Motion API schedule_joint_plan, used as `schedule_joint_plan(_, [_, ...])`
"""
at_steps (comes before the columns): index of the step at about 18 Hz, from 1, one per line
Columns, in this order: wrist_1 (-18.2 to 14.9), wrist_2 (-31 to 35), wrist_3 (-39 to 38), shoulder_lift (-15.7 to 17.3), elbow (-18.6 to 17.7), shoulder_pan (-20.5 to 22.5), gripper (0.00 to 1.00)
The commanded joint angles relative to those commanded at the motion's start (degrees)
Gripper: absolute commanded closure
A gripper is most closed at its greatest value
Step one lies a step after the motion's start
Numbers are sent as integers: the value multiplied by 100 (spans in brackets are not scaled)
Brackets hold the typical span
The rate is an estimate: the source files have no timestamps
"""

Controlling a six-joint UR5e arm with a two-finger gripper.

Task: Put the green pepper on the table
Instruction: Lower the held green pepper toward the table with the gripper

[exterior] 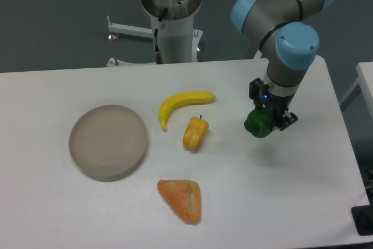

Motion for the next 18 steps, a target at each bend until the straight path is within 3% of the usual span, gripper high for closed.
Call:
schedule_joint_plan(4, [9,-26,-26,-35,87,9,85])
schedule_joint_plan(7, [35,-26,-88,-237,290,-26,85])
schedule_joint_plan(12, [61,-106,-158,-905,949,-211,86])
schedule_joint_plan(18, [193,-246,-185,-984,958,-211,86])
